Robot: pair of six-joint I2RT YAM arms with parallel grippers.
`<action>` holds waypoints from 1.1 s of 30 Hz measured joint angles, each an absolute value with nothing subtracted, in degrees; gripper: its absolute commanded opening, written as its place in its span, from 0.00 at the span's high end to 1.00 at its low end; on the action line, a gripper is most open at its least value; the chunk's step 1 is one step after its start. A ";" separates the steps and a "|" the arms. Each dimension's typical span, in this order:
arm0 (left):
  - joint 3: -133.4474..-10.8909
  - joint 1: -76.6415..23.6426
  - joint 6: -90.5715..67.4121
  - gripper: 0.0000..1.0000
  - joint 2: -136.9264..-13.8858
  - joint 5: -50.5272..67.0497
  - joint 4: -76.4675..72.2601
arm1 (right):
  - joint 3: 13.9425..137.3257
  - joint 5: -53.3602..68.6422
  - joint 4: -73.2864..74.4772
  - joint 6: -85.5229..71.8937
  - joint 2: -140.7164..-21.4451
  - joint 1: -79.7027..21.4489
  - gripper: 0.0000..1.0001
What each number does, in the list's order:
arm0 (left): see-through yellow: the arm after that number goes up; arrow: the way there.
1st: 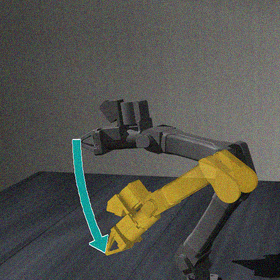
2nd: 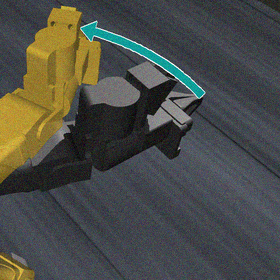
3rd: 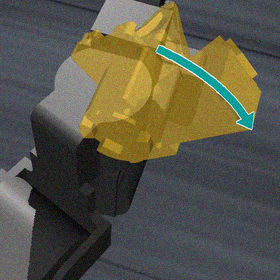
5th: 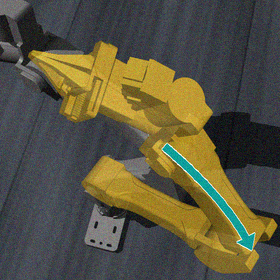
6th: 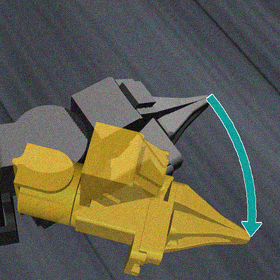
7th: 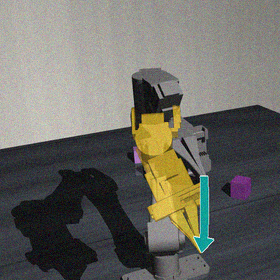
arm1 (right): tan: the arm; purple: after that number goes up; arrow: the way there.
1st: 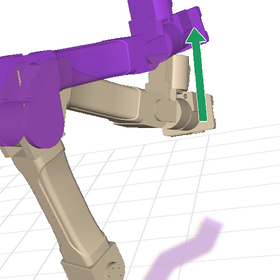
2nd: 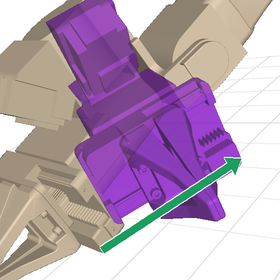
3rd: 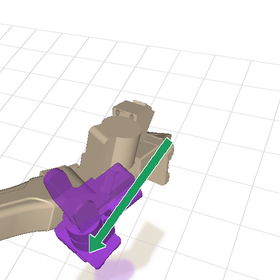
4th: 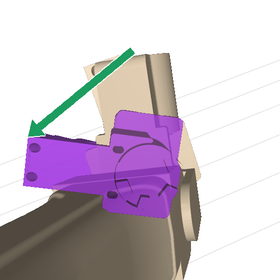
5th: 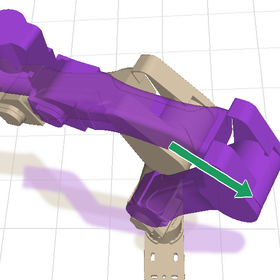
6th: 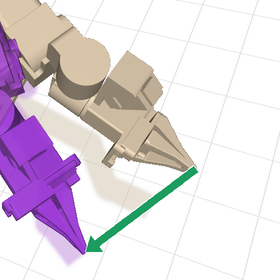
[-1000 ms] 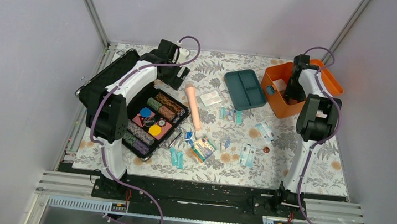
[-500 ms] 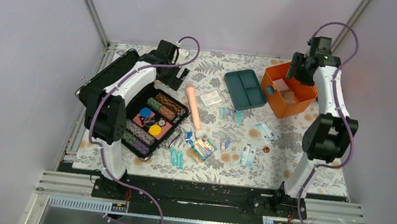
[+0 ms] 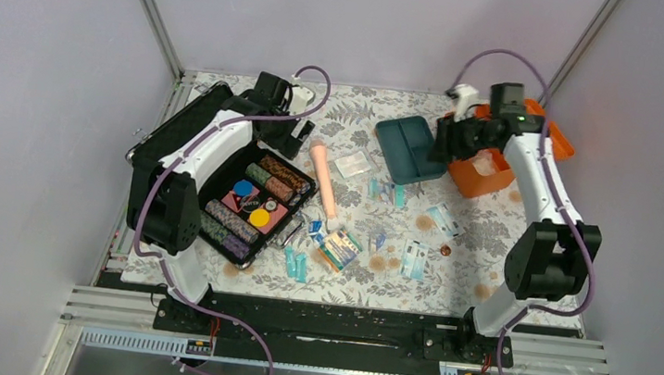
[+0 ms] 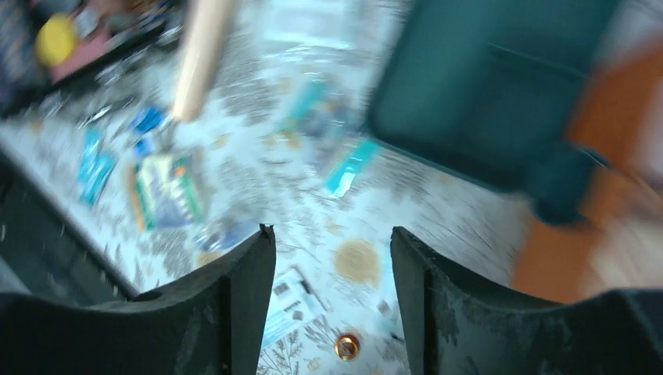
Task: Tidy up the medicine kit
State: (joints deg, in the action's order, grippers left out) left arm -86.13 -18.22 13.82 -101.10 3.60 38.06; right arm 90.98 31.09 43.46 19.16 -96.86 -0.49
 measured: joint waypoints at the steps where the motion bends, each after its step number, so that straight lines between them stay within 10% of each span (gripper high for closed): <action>1: -86.04 -18.20 13.47 0.12 -100.92 3.99 38.15 | 89.82 33.91 44.31 22.52 -96.33 -2.72 0.41; 33: -78.78 -2.48 -7.86 0.13 -97.71 15.27 42.59 | 93.86 30.59 50.74 26.68 -122.15 -35.94 0.34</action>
State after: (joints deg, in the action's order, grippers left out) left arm -78.78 -2.48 -7.86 -97.71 15.27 42.59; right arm 93.86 30.59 50.74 26.68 -122.15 -35.94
